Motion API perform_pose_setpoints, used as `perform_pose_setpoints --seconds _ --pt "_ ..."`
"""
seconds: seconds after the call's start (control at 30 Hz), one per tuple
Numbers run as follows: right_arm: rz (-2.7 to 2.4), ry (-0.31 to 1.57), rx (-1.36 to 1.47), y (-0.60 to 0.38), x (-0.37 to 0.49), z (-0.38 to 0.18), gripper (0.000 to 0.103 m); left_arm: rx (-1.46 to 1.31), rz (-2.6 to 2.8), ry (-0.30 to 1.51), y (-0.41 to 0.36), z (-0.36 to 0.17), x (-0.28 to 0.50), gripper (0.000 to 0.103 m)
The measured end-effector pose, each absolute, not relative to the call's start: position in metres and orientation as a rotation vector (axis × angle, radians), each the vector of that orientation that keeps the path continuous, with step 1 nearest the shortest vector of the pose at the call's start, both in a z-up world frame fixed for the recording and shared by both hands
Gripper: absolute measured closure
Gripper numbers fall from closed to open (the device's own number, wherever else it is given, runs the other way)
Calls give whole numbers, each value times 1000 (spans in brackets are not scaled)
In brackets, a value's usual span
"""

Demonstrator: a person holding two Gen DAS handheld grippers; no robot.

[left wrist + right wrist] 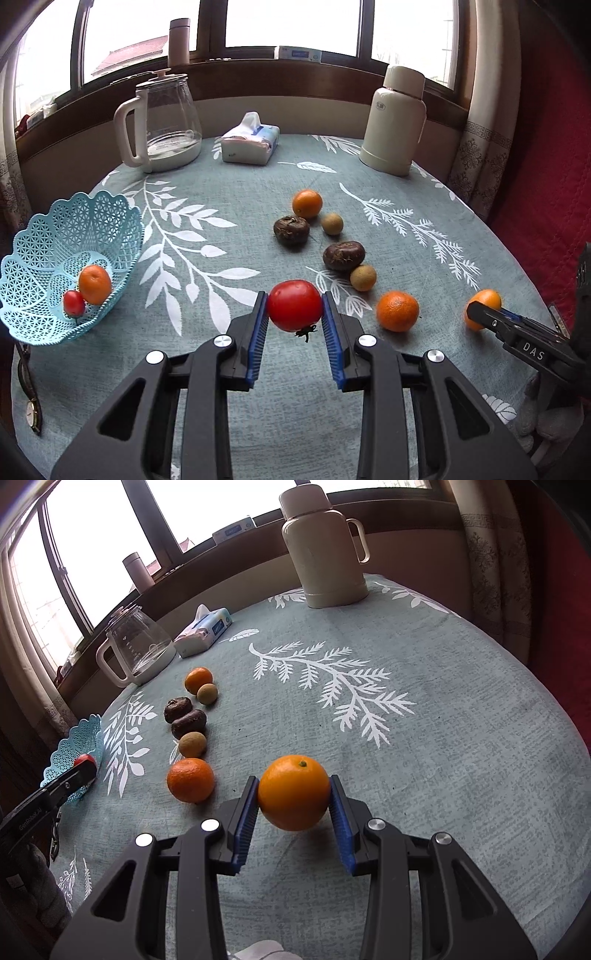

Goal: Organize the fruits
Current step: 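Carry the tomato into the blue basket and open the left tool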

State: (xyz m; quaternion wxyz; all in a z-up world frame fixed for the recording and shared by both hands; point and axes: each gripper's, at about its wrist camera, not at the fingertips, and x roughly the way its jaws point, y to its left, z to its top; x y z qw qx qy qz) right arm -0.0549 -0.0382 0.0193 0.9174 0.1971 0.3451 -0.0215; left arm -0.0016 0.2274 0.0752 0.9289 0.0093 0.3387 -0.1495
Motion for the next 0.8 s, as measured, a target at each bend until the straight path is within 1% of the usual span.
perform_pose_setpoints --seconds 0.4,0.8 --pt "-68 711 390 -37 -56 20 65 -43 -148 623 292 94 1 73" --pt "-103 718 369 -34 -55 21 65 -81 56 611 374 89 9 73"
